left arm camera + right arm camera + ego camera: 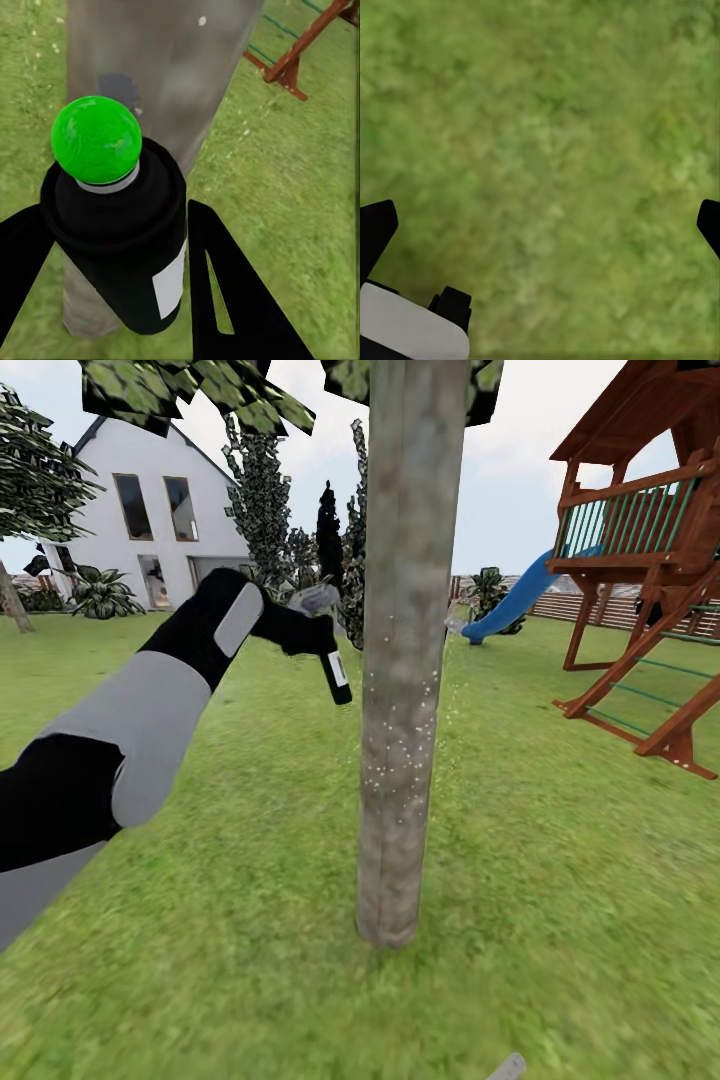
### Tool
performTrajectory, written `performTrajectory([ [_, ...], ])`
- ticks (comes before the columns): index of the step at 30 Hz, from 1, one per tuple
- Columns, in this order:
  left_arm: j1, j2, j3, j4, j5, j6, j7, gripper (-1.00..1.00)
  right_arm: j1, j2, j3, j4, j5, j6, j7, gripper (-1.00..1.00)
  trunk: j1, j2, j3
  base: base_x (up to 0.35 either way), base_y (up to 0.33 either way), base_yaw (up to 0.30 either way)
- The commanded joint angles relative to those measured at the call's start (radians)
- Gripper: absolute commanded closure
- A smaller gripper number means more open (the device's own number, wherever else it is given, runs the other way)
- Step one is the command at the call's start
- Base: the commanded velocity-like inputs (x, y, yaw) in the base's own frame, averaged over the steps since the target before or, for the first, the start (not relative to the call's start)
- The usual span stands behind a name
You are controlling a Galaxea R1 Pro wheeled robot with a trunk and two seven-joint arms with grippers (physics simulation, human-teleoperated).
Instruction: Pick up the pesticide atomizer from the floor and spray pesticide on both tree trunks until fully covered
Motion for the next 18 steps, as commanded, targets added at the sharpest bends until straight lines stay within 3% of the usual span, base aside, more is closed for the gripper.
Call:
performTrajectory([
  [1,-0.005,0.000,0.006,0.000,0.001,0.000,0.000,1.00,0.000,0.000,0.000,0.000,0.000,0.000,0.000,-1.00,0.000,0.000,0.000,0.000,0.000,0.000],
  [8,-0.066,-0.005,0.015,0.002,0.002,0.001,0.000,1.00,0.000,0.001,0.000,0.000,0.000,0.000,0.001,-1.00,0.000,0.000,0.000,0.000,0.000,0.000],
  [9,-0.071,-0.007,0.016,0.005,0.008,0.001,0.000,1.00,0.000,0.002,0.000,0.000,0.000,0.000,0.001,-1.00,0.000,0.000,0.000,0.000,0.000,0.000],
  [11,-0.080,-0.022,0.017,0.019,0.079,0.001,0.000,1.00,0.000,0.002,0.000,0.000,0.000,0.000,0.001,-1.00,0.000,0.000,0.000,0.000,0.000,0.000],
  [12,-0.081,-0.024,0.017,0.021,0.095,0.001,0.000,1.00,0.000,0.002,0.000,0.000,0.000,0.000,0.001,-1.00,0.000,0.000,0.000,0.000,0.000,0.000],
  [18,-0.082,-0.027,0.018,0.063,0.107,0.001,-0.001,1.00,0.000,0.001,0.000,0.000,0.000,0.000,0.001,-1.00,0.000,0.000,0.000,0.000,0.000,0.000],
])
